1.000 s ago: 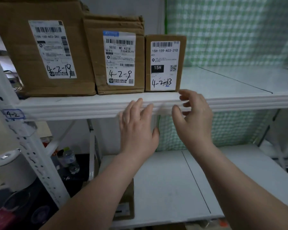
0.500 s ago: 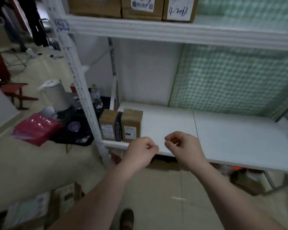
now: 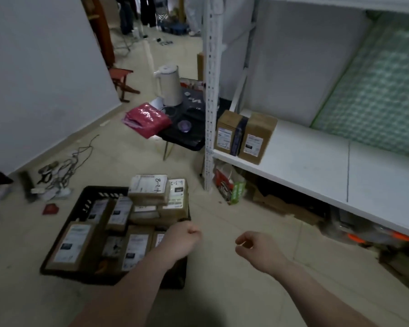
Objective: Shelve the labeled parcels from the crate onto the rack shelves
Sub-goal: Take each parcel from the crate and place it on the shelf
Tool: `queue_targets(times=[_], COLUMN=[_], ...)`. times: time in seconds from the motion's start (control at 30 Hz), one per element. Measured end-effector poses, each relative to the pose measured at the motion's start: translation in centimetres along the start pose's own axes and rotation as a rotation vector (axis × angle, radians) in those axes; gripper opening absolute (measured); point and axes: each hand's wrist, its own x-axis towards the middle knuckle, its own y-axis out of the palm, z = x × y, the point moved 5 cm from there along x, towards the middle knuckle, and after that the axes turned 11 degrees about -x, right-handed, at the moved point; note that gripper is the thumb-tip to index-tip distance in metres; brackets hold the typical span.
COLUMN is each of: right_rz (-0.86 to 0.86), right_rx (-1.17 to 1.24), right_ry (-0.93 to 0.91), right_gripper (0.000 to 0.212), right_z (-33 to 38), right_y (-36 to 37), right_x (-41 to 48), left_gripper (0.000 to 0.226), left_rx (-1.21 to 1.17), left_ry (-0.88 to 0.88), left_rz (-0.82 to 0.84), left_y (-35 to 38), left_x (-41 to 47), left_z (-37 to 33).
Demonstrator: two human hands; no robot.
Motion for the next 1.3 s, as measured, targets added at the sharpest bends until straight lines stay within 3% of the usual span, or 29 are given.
queue_targets(times=[0.2,0.37,0.6,0.7,0.8,1.03,1.3], right_rz=[0.105,0.178,0.293,0.303,0.326,0.409,0.532], right_rx=[-0.078,-0.055,0.121,0.146,0.145,0.225,0.365], right_ry=[-0.007,0.017,0.010,0.032,0.096,0.240,0.344], right_gripper=[0.028,0.029,0.011,0.014,0.020,0.006,0.027], right_z=[7.9,17.4,28.6,30.2,30.1,30.1,33.4], right_y=[6.3,13.6,23.4,25.1,25.9,26.9,28.8], right_x=[1.1,2.0,1.2,0.8,1.5,5.9,12.8], left_gripper=[0.009,0.007,0.015,0.005,0.012,0.027,0.048], left_rx=[-0.137,-0.156,-0.101,-0.088,-0.112,-0.221,-0.258], left_ry=[-0.111,-0.155,-0.193,-0.214,-0.235,-0.367,-0.470], left_rz=[-0.059,-0.138,-0.259,-0.256,-0.218,-0.211,-0.205], left_y=[-8.4,-19.5,-31.5,-33.2,-33.5,-34.0,-37.0], left_x=[-4.1,-7.0,-8.8,-7.9,-6.3,-2.8,4.7], left_z=[9.0,17.0,25.3,27.4,28.7,30.4,31.2])
